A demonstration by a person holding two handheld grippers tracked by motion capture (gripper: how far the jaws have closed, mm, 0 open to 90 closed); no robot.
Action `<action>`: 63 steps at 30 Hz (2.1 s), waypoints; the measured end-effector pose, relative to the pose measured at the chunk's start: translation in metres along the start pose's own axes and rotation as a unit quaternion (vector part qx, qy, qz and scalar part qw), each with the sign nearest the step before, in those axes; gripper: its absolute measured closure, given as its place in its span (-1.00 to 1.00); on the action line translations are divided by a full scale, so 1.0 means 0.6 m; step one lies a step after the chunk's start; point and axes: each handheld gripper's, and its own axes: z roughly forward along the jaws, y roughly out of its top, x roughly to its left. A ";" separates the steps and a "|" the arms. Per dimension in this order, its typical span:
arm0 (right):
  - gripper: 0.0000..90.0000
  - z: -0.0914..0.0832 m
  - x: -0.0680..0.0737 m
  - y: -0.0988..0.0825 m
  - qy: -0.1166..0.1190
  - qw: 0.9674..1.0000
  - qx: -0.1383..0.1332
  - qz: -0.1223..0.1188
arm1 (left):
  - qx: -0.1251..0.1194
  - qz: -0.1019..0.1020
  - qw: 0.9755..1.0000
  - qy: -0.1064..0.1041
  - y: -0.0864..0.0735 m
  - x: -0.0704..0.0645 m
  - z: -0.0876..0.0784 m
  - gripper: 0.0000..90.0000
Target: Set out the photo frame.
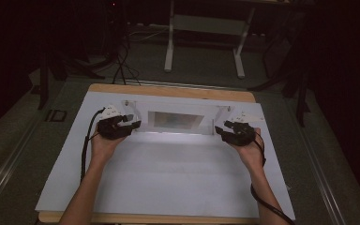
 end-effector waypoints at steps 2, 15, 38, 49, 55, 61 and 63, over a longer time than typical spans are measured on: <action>0.11 0.008 -0.003 -0.001 0.004 1.000 -0.005 -0.007 | 0.000 0.000 1.000 -0.001 0.000 0.001 0.000 0.15; 0.18 0.024 0.000 -0.007 0.004 0.999 -0.040 -0.008 | -0.012 -0.008 1.000 0.007 -0.002 0.004 0.006 0.15; 0.15 0.044 -0.001 -0.001 -0.012 0.999 -0.044 -0.004 | -0.023 0.004 0.998 0.053 -0.001 -0.002 0.023 0.14; 0.14 0.051 -0.003 0.006 -0.022 0.999 -0.040 0.003 | -0.012 0.001 0.998 0.062 0.009 0.002 0.030 0.14; 0.14 0.054 -0.005 0.010 -0.023 0.999 -0.036 0.008 | -0.008 -0.005 0.998 0.061 0.013 0.005 0.033 0.15; 0.14 0.055 -0.005 0.014 -0.027 0.999 -0.031 0.010 | -0.002 -0.005 0.998 0.063 0.015 0.004 0.032 0.15; 0.14 0.054 -0.004 0.015 -0.028 0.999 -0.029 0.011 | 0.002 -0.006 0.998 0.062 0.016 0.003 0.030 0.15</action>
